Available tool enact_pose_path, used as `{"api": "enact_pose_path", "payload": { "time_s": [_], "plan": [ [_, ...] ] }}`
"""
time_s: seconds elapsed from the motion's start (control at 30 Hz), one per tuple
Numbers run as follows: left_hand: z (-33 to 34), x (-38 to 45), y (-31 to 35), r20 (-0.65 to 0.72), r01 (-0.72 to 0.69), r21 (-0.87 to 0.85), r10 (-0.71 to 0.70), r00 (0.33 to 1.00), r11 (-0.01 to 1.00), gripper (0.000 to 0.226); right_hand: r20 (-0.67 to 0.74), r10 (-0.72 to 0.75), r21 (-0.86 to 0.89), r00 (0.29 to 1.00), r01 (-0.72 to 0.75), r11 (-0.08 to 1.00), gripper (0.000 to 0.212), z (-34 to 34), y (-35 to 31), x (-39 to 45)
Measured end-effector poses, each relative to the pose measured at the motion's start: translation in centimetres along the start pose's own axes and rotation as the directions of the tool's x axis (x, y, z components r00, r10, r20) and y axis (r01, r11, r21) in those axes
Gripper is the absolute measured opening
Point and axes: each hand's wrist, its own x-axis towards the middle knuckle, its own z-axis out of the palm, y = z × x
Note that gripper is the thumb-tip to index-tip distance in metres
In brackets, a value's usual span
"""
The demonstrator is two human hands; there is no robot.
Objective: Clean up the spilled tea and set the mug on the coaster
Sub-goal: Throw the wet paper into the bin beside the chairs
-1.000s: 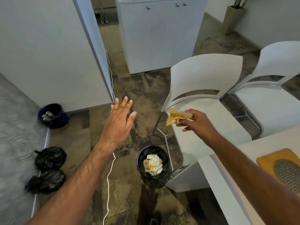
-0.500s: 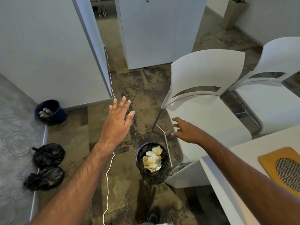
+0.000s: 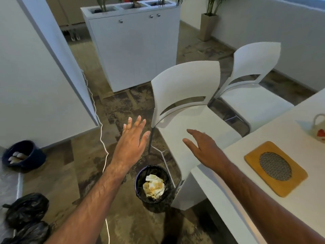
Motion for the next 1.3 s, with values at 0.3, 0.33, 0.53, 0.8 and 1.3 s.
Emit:
{"api": "enact_pose_path", "payload": {
  "time_s": [0.3,0.33,0.53,0.8,1.3],
  "plan": [
    [3.0,1.4,7.2,0.088,-0.168,0.001,0.167,0.982,0.986,0.065,-0.113,0.041,-0.152,0.993,-0.058,0.987,0.089,-2.8,4.9,-6.0],
    [3.4,1.4,8.1,0.094,-0.191,0.005,0.189,0.977,0.982,0.065,-0.125,0.054,-0.166,0.991,-0.074,0.983,0.09,-3.2,5.5,-6.8],
    [6.2,1.2,13.1,0.152,-0.279,0.02,0.273,0.95,0.96,0.063,-0.182,0.154,-0.188,0.971,-0.188,0.964,0.087,-5.2,8.7,-11.5],
    [10.7,-0.1,21.5,0.239,-0.433,-0.006,0.421,0.875,0.902,0.065,-0.258,0.291,-0.091,0.921,-0.323,0.942,0.087,-9.1,13.3,-19.9],
    [19.7,-5.5,37.7,0.282,-0.637,-0.167,0.655,0.701,0.753,0.067,-0.443,0.494,-0.009,0.748,-0.554,0.832,0.091,-13.6,22.4,-37.8]
  ]
}}
